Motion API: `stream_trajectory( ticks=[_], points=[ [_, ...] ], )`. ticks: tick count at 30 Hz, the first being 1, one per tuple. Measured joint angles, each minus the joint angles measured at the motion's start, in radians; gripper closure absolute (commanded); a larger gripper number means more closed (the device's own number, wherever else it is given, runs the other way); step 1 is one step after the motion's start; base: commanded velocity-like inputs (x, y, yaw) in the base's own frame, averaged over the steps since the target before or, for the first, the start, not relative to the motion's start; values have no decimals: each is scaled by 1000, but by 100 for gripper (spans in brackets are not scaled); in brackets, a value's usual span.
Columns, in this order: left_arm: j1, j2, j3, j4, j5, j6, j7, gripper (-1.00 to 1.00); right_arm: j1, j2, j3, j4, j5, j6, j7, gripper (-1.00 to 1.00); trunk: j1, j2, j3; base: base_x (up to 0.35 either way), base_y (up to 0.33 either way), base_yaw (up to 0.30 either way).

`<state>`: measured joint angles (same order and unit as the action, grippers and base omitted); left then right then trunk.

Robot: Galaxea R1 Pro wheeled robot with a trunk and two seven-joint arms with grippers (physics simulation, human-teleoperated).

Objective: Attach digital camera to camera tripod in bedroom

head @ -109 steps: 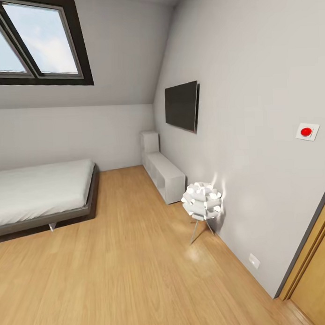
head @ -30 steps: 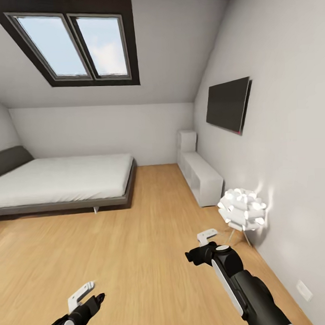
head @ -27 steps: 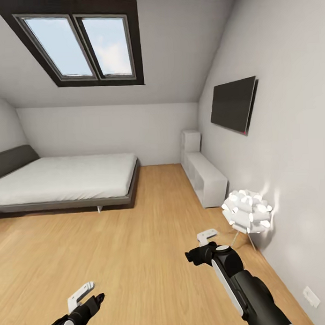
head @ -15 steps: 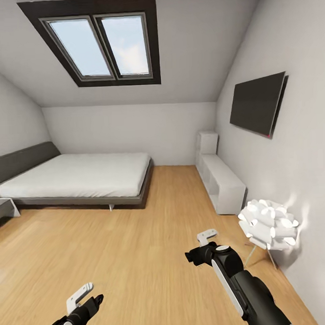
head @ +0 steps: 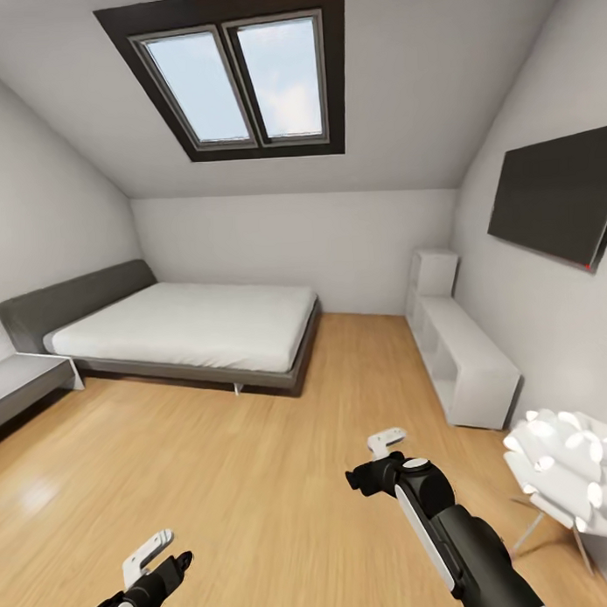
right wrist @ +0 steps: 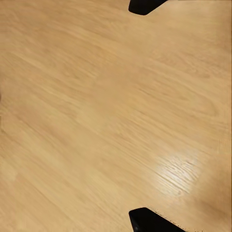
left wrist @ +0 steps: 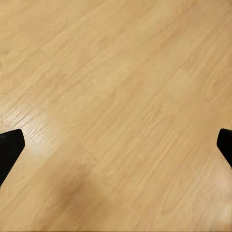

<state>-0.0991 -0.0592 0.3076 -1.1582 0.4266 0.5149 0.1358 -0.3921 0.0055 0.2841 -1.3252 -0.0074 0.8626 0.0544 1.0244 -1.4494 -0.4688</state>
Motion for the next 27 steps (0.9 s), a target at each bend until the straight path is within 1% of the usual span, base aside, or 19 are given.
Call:
stream_trajectory(
  ticks=[15,20,27],
  points=[
    [1,0,0,2,-1,-1,0,-100,0,-1,-3,1,-6,1,0,-100,0,0,0,309,-2,280],
    [1,-1,-1,3,-2,-2,0,-100,0,1,-4,3,-6,1,0,-100,0,0,0,134,0,282],
    [2,1,-1,6,-3,-3,1,-100,0,1,-1,5,-6,1,0,-100,1,0,0,37,0,285]
  ],
)
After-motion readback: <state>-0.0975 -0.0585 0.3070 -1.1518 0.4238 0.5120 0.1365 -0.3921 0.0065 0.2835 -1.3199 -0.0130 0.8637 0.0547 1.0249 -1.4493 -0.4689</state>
